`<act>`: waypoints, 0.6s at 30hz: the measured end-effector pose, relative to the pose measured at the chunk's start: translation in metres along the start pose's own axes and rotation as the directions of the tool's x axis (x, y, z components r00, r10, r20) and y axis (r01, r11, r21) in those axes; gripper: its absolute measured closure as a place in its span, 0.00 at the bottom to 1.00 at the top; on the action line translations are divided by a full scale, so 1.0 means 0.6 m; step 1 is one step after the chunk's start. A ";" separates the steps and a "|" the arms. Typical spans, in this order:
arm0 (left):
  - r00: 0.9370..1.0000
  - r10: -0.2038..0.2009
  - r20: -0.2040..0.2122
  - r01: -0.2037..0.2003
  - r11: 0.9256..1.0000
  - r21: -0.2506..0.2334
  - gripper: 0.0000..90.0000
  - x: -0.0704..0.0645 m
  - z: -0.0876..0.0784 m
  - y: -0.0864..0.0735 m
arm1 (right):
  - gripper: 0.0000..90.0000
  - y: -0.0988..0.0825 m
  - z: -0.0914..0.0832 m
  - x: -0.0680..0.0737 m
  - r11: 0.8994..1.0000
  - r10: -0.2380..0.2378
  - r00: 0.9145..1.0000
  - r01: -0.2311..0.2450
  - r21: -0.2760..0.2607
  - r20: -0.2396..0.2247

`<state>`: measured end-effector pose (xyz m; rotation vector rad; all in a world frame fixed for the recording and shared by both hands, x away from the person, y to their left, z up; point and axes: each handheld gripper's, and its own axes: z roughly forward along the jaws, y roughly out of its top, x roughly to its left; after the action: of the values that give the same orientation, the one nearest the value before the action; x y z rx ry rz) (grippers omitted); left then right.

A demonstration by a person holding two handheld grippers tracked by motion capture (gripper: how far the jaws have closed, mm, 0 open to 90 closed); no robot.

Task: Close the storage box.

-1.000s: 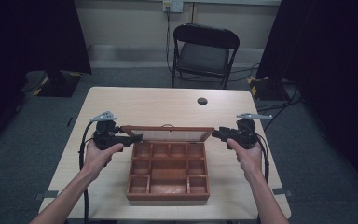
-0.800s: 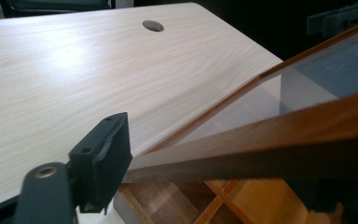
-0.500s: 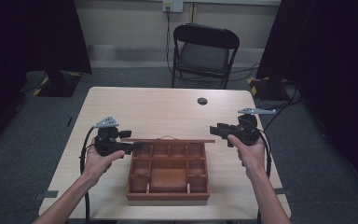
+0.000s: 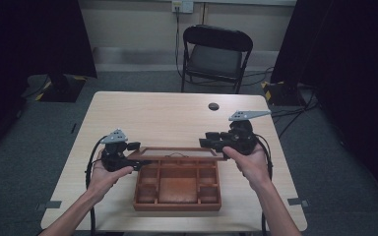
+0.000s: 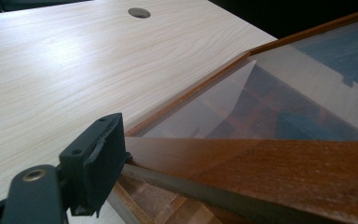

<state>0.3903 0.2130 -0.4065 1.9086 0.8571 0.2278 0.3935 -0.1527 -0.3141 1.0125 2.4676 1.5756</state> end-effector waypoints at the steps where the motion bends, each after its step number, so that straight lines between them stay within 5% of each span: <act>1: 1.000 -0.001 -0.002 0.001 1.000 0.000 0.18 0.000 0.000 0.000 | 0.64 0.002 0.003 0.005 1.000 -0.008 1.000 0.008 0.006 -0.006; 8: 1.000 -0.015 -0.020 0.015 1.000 0.012 0.17 0.002 0.001 -0.004 | 0.69 0.025 0.030 0.030 0.998 -0.043 0.996 0.046 0.032 -0.084; 13: 1.000 -0.013 -0.023 0.014 0.999 0.030 0.17 0.002 0.003 -0.011 | 0.77 0.029 0.056 0.037 0.995 -0.029 0.984 0.045 0.088 -0.178; 18: 1.000 -0.015 -0.022 0.016 0.999 0.034 0.17 0.003 0.004 -0.012 | 0.80 0.016 0.077 0.040 0.987 -0.023 0.979 0.054 0.152 -0.202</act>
<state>0.3892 0.2144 -0.4142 1.9340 0.8954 0.2267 0.3964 -0.1001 -0.3215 0.8551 2.7656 1.5629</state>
